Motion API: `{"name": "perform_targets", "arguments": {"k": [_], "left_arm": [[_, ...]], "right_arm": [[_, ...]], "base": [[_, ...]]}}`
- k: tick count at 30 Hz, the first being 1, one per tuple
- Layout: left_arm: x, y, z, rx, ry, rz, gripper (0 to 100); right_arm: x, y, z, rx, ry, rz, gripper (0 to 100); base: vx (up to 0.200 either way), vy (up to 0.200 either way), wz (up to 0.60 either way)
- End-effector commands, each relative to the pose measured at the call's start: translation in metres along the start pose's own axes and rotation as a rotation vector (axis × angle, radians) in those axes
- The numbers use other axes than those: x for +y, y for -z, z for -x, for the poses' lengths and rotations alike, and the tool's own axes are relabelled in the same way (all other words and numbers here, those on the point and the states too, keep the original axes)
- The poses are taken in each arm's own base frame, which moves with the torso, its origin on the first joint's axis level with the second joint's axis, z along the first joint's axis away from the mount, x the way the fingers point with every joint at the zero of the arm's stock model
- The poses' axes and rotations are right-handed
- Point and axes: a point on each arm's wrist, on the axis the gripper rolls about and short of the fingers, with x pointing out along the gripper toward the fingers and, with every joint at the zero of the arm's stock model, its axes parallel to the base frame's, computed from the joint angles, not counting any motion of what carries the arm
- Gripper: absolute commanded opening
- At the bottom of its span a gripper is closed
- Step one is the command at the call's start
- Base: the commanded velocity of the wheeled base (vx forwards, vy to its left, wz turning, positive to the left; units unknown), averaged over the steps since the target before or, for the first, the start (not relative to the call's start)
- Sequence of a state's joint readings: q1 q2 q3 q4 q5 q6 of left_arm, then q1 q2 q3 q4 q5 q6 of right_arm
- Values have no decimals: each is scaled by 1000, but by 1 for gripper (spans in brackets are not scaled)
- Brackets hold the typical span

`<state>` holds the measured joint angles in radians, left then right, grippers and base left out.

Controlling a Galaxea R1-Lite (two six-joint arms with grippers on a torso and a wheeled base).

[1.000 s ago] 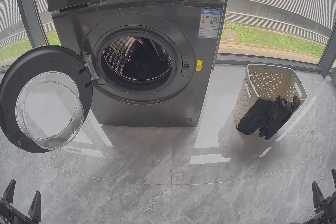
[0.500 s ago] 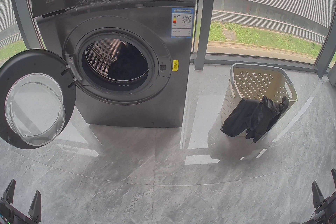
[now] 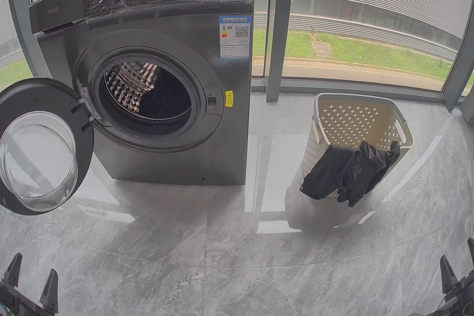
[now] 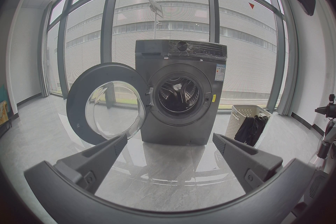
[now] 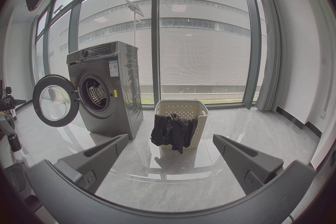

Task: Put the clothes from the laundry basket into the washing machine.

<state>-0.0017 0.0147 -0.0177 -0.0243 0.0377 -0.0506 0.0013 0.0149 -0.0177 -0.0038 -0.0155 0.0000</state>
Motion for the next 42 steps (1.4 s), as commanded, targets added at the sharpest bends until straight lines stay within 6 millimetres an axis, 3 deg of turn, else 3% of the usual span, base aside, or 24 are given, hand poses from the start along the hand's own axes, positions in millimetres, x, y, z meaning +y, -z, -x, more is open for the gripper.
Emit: {"name": "perform_targets", "arguments": {"k": [1, 7, 13, 42], "left_arm": [[0, 5, 0, 3, -1, 0, 100], [0, 5, 0, 1, -1, 0, 100], [0, 5, 0, 3, 1, 4, 100], [0, 5, 0, 3, -3, 1, 100]], "right_arm": [[0, 5, -1, 17, -2, 0, 100], [0, 5, -1, 17, 0, 0, 100], [0, 5, -1, 17, 0, 0, 100], [0, 5, -1, 17, 1, 2, 100]], "base": [[200, 0, 0], [200, 0, 0], [0, 0, 0], [0, -200, 0]]}}
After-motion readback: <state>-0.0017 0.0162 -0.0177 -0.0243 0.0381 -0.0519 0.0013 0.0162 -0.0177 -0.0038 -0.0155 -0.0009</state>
